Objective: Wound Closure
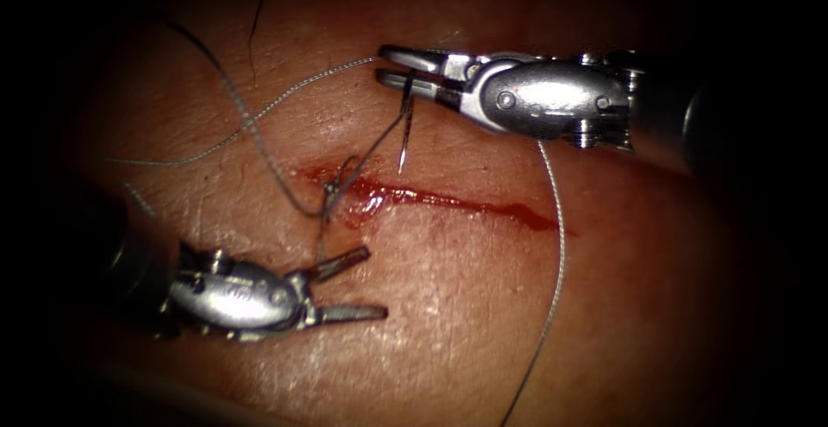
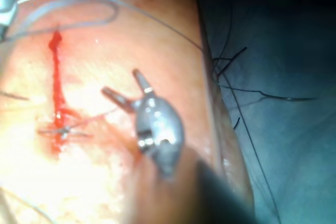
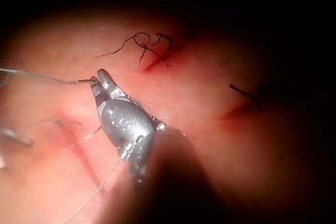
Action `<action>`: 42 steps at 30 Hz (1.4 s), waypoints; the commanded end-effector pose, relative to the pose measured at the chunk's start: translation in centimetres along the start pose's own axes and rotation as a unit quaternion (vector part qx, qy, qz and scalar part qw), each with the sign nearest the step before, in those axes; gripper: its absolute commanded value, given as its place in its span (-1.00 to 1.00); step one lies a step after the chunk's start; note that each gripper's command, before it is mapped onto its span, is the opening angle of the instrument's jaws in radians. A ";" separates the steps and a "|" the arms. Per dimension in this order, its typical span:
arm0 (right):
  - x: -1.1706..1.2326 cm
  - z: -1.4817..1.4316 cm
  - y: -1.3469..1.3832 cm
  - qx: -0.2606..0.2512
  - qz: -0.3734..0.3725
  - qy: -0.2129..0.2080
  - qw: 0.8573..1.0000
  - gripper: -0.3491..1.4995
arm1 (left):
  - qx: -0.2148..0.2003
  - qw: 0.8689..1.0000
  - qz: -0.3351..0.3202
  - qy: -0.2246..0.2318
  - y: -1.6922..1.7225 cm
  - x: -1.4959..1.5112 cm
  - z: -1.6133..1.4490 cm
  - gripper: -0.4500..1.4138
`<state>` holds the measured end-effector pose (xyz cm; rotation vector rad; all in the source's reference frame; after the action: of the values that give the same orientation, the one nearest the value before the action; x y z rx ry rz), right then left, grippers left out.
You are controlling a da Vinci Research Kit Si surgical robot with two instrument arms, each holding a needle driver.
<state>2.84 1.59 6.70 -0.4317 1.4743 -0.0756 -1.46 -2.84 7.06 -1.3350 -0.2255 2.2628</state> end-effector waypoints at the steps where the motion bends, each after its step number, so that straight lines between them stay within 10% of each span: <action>1: 0.00 0.11 -0.05 0.001 -0.019 0.001 1.000 -1.00 | -0.001 1.000 0.000 -0.005 0.06 -0.10 0.01 -0.03; 42: 0.07 0.19 -0.38 0.036 -0.159 -0.005 0.987 -1.00 | -0.011 1.000 -0.002 -0.011 0.05 -0.17 0.02 -0.15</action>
<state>3.03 1.28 6.73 -0.6167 1.3710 -0.3909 -1.42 -2.87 7.13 -1.3228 -0.2573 2.2776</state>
